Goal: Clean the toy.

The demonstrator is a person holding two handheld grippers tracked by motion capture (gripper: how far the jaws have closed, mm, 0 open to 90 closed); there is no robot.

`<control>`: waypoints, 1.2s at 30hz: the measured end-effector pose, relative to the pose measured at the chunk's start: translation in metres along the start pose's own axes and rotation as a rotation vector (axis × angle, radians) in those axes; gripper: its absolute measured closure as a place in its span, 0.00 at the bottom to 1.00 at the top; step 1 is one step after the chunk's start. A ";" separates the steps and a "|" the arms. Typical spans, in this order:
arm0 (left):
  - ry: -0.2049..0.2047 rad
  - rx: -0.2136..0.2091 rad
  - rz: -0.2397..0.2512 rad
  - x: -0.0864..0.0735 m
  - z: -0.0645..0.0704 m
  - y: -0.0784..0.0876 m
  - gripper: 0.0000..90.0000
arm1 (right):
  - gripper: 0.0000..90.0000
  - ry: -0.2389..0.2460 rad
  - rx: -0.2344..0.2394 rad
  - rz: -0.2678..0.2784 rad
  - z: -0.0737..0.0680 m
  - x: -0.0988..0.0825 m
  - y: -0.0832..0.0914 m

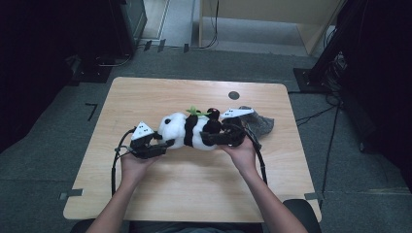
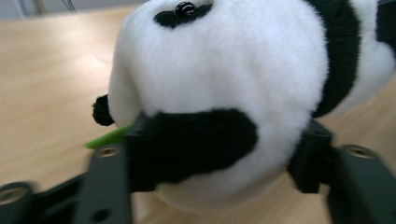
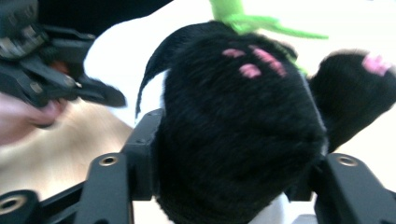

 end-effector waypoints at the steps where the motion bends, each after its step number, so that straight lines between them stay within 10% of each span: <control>1: 0.002 -0.004 -0.003 0.001 0.000 0.002 0.55 | 0.45 0.009 0.003 0.001 0.000 -0.001 -0.001; 12: 0.095 -0.017 0.049 0.010 -0.015 0.024 0.59 | 0.11 0.181 -0.056 0.130 -0.003 -0.003 0.017; 20: 0.083 -0.097 0.005 0.014 0.011 0.019 0.57 | 0.00 0.252 -0.065 0.087 -0.013 -0.016 -0.014; 23: 0.090 -0.099 -0.004 0.014 0.014 0.016 0.57 | 0.10 0.271 -0.180 0.027 -0.007 -0.023 -0.025; 28: 0.024 -0.030 0.028 0.012 0.012 0.011 0.37 | 0.22 0.252 -0.172 0.037 -0.005 -0.024 -0.021; 36: 0.013 -0.097 0.070 0.006 0.007 0.006 0.22 | 0.36 0.189 -0.120 0.009 0.003 -0.024 -0.012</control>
Point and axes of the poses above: each handheld gripper's, and its own axes: y roughly backward along the jaws, x roughly out of its top, z roughly to its right, the point moved 9 cm from there along -y, roughly forward along the jaws, and after that the axes turned 9 degrees about -z, right-handed, at the moved point
